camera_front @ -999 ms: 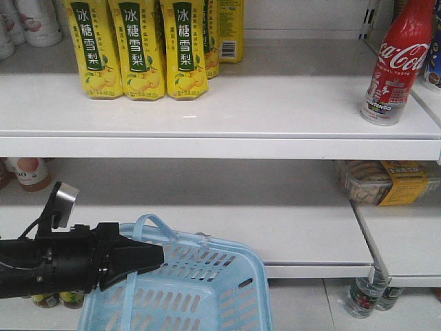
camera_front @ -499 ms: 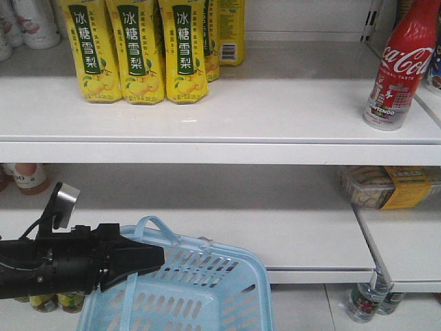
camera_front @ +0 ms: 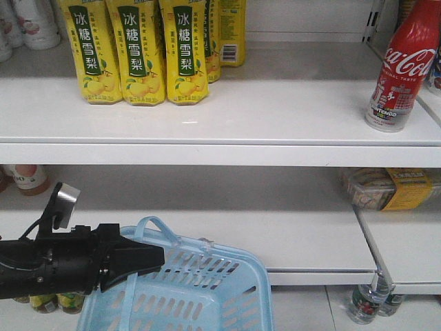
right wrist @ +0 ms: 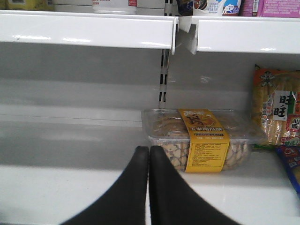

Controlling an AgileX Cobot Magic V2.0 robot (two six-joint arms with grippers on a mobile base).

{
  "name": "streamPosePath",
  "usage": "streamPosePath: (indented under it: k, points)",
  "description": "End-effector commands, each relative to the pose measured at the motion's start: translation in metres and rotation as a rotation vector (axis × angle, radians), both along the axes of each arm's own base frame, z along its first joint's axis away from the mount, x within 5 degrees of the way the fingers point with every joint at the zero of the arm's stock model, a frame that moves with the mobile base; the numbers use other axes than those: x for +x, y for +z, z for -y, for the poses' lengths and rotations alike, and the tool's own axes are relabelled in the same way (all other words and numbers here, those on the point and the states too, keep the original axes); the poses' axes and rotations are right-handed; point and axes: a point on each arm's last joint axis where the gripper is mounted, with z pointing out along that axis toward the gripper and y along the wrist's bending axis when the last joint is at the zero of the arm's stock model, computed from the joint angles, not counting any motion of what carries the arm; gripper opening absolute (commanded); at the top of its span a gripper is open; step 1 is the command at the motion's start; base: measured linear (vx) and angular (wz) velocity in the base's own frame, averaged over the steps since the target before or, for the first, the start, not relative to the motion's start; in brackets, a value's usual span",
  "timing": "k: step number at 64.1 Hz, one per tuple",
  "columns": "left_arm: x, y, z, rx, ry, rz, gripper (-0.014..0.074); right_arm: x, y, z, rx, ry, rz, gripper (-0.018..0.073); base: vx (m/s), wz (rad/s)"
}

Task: Place coke in basket with both arms
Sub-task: 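Drive closer and stop with the Coca-Cola bottle within reach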

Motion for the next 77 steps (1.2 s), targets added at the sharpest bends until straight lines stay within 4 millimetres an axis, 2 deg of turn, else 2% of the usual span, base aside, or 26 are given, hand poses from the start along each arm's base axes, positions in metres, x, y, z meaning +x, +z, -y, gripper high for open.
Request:
streamPosePath:
  k: [1,36,43,48,58,70,77]
  points:
    - [0.001,0.021,0.003,-0.119,0.009,0.043,-0.0006,-0.001,0.003,0.0,-0.007,-0.001,0.075,-0.0009,0.0,0.0]
    - [0.001,0.021,0.003,-0.119,0.009,0.043,-0.0006,-0.001,0.003,0.0,-0.007,-0.001,0.075,-0.0009,0.0,0.0]
    - [0.001,0.021,0.003,-0.119,0.009,0.043,-0.0006,-0.001,0.01,0.0,0.051,-0.001,0.14,-0.0009,0.0,0.0]
    - [0.001,0.021,0.003,-0.119,0.009,0.043,-0.0006,-0.002,0.018,0.001,0.141,-0.001,0.216,-0.0009,0.0,0.0]
    - [0.001,0.021,0.003,-0.119,0.009,0.043,-0.0006,-0.004,0.039,0.0,0.146,0.005,0.203,-0.0009,0.0,0.0]
    - [0.001,0.021,0.003,-0.119,0.009,0.043,-0.0006,0.002,0.088,-0.001,0.043,0.009,0.101,-0.0009,0.0,0.0]
    - [0.001,0.021,0.003,-0.119,0.009,0.043,-0.0006,0.011,0.116,-0.002,0.073,0.016,0.064,-0.0009,0.0,0.0]
